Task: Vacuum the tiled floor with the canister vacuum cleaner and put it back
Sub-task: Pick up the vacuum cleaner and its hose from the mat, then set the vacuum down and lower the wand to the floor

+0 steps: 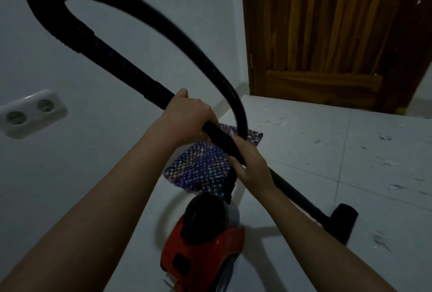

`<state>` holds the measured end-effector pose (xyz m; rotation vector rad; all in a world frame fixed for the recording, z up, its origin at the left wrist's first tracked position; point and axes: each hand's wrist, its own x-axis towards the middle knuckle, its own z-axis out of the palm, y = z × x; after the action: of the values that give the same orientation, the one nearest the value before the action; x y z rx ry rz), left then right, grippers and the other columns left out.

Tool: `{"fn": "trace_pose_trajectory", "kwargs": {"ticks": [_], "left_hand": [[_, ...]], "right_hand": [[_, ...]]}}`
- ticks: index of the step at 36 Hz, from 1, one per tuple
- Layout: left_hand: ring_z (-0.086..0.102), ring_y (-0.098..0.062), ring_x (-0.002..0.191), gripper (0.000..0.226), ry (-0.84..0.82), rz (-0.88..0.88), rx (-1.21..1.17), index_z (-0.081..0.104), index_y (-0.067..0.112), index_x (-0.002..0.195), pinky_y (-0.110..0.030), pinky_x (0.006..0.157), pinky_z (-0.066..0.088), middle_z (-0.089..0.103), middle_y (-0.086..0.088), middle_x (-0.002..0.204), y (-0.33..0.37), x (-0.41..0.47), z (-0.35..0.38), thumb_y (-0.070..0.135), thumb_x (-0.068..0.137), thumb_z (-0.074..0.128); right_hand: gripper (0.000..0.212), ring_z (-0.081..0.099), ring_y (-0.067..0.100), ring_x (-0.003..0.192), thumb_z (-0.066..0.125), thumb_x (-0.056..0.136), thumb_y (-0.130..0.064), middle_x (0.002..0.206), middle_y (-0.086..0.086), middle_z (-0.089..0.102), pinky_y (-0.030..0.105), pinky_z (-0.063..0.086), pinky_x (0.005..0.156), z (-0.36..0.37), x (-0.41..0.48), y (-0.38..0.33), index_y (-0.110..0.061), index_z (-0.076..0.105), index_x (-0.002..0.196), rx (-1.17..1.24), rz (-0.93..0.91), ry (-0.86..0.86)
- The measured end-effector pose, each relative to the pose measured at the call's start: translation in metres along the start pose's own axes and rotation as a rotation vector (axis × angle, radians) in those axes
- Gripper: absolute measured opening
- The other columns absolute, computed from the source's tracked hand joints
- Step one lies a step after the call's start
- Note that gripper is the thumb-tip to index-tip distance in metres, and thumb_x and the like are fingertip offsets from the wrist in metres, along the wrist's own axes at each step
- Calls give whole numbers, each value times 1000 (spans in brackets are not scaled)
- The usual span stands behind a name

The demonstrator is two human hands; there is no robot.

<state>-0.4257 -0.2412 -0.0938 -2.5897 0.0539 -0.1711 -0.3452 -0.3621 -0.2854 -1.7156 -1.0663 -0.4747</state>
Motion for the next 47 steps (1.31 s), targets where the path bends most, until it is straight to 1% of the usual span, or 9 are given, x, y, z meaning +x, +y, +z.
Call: {"fn": "trace_pose_trajectory", "kwargs": {"ticks": [6, 15, 19, 26, 34, 38, 42, 44, 47], "left_hand": [[60, -12, 84, 31, -151, -8, -87, 60, 38, 109, -31, 76, 25, 70, 13, 100, 5, 10, 39, 50, 80, 62], [62, -9, 96, 35, -176, 92, -119, 54, 41, 116, -29, 87, 38, 67, 16, 108, -6, 0, 71, 57, 85, 52], [62, -10, 96, 39, -277, 64, -194, 51, 46, 121, -27, 73, 45, 66, 15, 110, -15, 0, 56, 52, 83, 59], [50, -5, 72, 49, -539, 69, -371, 44, 49, 129, -26, 69, 40, 57, 17, 85, -5, 7, 93, 42, 85, 62], [49, 1, 77, 56, -873, 27, -783, 33, 37, 142, -4, 61, 34, 58, 15, 101, 1, 14, 83, 25, 93, 56], [57, -2, 78, 55, -967, -114, -1103, 40, 29, 139, -11, 70, 47, 55, 15, 99, 12, 1, 71, 19, 90, 61], [59, -20, 108, 46, -1036, -269, -1316, 49, 30, 130, -31, 94, 49, 57, 3, 122, 32, -25, 57, 16, 88, 63], [63, -25, 103, 38, -1050, -346, -1463, 55, 33, 119, -32, 87, 51, 64, -8, 117, 42, -40, 47, 12, 88, 61], [65, -25, 89, 37, -1048, -506, -1628, 58, 33, 115, -25, 72, 52, 68, -14, 110, 58, -67, 30, 8, 87, 62]], "right_hand": [[49, 60, 27, 100, 47, 95, -28, 119, 10, 61, 47, 52, 80, 18, -20, 23, -9, 45, 140, 28, 86, -124], [47, 61, 24, 75, 48, 94, -35, 101, 6, 63, 33, 50, 59, 31, -18, 39, -16, 45, 138, 56, -12, -186], [49, 63, 27, 70, 49, 95, -37, 99, 9, 64, 36, 51, 53, 25, -7, 37, -11, 50, 136, 40, -74, -203], [56, 60, 23, 78, 34, 99, -46, 106, 10, 65, 28, 42, 64, 33, -23, 77, -9, 50, 138, -43, -108, -386], [45, 52, 20, 104, 38, 101, -36, 118, 10, 62, 32, 41, 86, 13, -40, 74, -16, 40, 141, -64, -24, -413], [45, 43, 27, 127, 42, 99, -21, 135, 17, 53, 43, 37, 108, 1, -68, 38, -9, 42, 143, -72, 215, -372], [60, 12, 21, 147, 13, 101, -49, 156, 13, 23, 28, 12, 119, -1, -92, -22, -14, 27, 147, -1, 653, -307], [73, -7, 7, 146, 8, 91, -67, 158, -2, -3, 13, -1, 117, -7, -92, -52, -22, 11, 148, 186, 942, -204], [85, -12, 6, 145, 20, 87, -64, 158, -3, -19, 20, 0, 118, -20, -82, -81, -16, -6, 153, 356, 1303, -121]]}}
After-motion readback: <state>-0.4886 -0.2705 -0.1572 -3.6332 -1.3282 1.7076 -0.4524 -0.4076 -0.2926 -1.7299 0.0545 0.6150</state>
